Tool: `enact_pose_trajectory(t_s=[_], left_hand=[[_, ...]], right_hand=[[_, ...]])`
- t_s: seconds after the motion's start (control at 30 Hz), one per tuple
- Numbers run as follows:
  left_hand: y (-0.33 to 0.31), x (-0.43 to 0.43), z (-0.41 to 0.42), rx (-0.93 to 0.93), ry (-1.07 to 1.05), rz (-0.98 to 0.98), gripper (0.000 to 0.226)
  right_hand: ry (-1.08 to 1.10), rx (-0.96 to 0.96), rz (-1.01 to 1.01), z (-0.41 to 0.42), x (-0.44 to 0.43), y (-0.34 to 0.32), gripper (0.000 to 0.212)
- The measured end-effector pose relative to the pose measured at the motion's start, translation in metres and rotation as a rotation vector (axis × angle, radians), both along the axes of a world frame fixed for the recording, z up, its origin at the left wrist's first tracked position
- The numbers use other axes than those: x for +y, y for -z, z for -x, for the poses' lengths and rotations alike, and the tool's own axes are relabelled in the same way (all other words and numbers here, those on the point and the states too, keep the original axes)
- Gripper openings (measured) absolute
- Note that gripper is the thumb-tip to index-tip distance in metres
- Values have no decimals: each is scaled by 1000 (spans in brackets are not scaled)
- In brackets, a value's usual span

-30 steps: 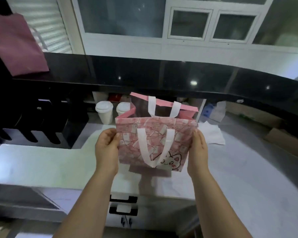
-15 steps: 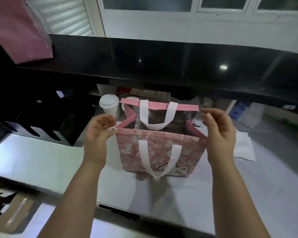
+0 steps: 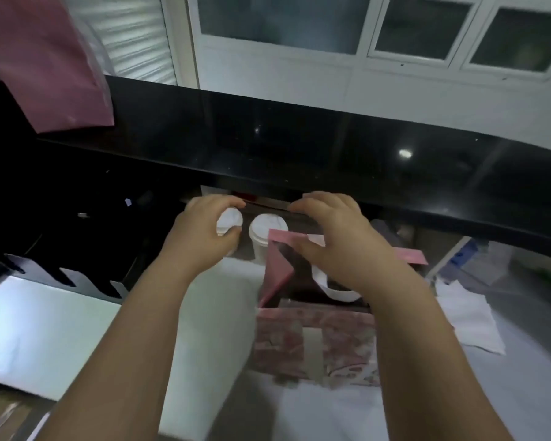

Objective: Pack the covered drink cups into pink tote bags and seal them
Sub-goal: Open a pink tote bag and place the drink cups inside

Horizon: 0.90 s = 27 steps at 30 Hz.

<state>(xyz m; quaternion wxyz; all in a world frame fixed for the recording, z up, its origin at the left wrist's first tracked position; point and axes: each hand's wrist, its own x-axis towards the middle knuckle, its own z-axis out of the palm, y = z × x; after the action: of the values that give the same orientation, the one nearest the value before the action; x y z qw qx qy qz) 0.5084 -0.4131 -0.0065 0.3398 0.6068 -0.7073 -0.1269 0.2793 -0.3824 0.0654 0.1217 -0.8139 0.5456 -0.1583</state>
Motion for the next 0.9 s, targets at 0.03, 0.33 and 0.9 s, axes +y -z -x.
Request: enact_pose_trajectory(t_s=[0.03, 0.33, 0.9], left_hand=[[6, -4, -13, -50, -12, -17, 42], [54, -27, -96, -387, -97, -177, 52], [76, -33, -138, -338, 121, -52, 47]], right_hand=[[-15, 4, 27, -19, 1, 1, 51], [123, 125, -38, -172, -10, 51, 44], [460, 208, -278, -231, -123, 150, 82]])
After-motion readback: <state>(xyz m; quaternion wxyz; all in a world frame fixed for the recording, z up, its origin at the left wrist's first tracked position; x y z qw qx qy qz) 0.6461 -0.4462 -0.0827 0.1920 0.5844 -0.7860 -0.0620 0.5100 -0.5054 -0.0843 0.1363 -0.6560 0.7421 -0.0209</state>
